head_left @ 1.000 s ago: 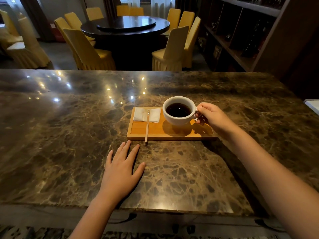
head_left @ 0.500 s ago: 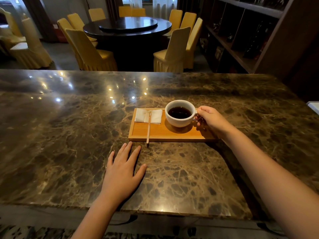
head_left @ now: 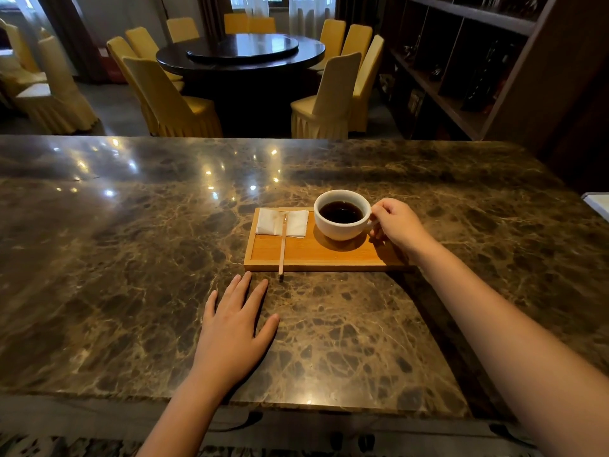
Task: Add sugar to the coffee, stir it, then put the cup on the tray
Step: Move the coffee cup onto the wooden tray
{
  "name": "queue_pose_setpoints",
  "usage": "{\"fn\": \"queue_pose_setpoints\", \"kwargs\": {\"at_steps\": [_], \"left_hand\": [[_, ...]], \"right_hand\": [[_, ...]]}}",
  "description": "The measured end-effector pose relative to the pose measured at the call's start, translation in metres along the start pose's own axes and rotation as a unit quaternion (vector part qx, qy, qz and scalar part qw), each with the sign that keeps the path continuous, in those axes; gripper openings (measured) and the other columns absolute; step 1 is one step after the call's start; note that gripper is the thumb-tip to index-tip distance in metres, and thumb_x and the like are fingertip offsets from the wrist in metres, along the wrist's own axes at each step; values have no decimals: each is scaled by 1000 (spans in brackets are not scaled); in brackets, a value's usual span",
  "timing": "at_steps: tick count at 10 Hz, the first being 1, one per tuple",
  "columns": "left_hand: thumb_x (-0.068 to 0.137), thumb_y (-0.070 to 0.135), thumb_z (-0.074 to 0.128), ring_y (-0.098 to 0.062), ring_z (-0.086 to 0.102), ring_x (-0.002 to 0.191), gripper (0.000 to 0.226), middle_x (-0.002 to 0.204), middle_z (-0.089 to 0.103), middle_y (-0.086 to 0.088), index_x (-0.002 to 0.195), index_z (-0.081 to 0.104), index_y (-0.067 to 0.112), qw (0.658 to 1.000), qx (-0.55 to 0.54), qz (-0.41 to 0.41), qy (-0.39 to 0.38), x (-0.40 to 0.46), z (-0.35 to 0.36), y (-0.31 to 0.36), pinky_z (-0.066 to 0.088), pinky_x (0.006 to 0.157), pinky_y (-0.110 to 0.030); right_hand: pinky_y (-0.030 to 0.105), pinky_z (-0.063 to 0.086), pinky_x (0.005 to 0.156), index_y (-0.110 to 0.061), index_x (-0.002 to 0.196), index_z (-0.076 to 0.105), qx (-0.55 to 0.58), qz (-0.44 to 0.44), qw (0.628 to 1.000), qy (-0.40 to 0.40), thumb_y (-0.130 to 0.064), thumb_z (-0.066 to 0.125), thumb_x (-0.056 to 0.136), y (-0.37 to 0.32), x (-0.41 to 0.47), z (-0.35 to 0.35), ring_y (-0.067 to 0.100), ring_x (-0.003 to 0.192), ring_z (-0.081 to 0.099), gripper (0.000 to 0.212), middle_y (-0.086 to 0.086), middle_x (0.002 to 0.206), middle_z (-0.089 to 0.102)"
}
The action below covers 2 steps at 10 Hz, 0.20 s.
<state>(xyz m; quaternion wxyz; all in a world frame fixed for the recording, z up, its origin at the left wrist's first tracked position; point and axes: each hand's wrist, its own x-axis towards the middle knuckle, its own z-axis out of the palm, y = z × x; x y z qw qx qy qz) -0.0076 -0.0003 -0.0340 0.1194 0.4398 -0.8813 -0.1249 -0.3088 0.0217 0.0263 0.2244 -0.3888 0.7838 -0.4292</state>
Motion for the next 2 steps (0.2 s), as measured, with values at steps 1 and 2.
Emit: {"fn": "queue_pose_setpoints", "kwargs": {"at_steps": [1,2], "left_hand": [[88,56,31,-7,-2,143,61,158,8,4,144,16,34,1000,0,0,-1,0,-1,1,-4,118,-41],[88,56,30,-6,-3,143,62,158,8,4,144,16,34,1000,12,9,2,0,0,0,-5,117,-39]], "right_hand": [[29,52,59,-9,99,56,8,13,1000,17,-21,41,97,-1,1,2,18,65,61,19,8,82,63],[31,56,65,-12,111,51,15,28,997,70,-24,47,95,-4,-3,1,18,71,64,20,10,104,59]]}}
